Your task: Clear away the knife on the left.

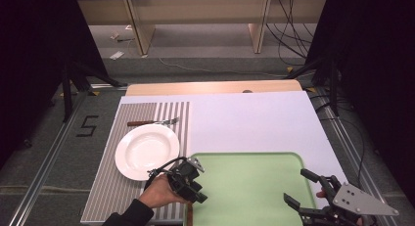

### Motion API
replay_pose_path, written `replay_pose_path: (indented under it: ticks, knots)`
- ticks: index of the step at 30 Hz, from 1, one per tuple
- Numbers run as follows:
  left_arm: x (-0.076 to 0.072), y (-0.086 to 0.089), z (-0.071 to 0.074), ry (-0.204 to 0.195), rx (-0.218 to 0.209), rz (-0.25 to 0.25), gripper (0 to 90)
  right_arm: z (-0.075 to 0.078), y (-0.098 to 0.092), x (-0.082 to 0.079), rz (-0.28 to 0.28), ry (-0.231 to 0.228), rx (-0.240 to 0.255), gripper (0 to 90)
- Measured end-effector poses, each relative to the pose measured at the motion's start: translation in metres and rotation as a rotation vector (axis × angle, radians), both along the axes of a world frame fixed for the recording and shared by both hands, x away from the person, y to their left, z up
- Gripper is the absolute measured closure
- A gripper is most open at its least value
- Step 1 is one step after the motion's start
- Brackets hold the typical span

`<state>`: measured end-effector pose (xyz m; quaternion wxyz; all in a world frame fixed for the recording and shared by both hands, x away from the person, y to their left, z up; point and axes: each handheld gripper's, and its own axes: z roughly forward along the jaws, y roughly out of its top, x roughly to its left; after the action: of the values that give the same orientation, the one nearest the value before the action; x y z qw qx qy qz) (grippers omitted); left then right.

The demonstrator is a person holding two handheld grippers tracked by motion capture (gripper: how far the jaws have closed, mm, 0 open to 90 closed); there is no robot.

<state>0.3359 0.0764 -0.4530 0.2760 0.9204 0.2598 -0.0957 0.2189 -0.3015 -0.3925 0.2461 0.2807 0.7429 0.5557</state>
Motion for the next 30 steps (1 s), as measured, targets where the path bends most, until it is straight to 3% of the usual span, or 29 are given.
replay_pose_path:
  ticks: [2,7,9,15,18,19,20,28,30]
  knots:
    - [-0.001,-0.001,0.002,-0.007,-0.027,0.023,38.6,0.000,0.000,0.000,0.000,0.000,0.001,18.2]
    - [-0.003,-0.001,0.005,-0.043,-0.055,0.007,29.5,0.000,0.000,0.000,-0.001,0.000,-0.001,18.2]
    - [-0.005,-0.002,0.008,-0.077,-0.099,-0.004,27.1,0.000,0.000,0.000,0.000,0.002,0.000,18.2]
    - [-0.008,-0.001,0.015,-0.127,-0.150,-0.009,23.2,0.000,0.000,0.000,-0.001,0.003,0.000,18.2]
    - [-0.010,0.000,0.019,-0.157,-0.205,-0.004,20.3,0.000,0.000,0.000,0.000,0.002,0.000,18.2]
    - [-0.010,0.000,0.019,-0.157,-0.205,-0.004,19.7,0.000,0.000,0.000,0.000,0.002,0.000,18.2]
    - [-0.011,0.001,0.022,-0.179,-0.242,0.003,19.1,0.000,0.000,0.000,0.000,0.002,0.000,18.3]
    - [-0.013,0.005,0.029,-0.241,-0.308,0.024,17.0,0.000,0.000,0.000,0.001,0.000,0.001,18.3]
    - [-0.015,0.005,0.031,-0.262,-0.346,0.015,16.0,0.000,0.000,0.000,0.001,0.002,0.001,18.3]
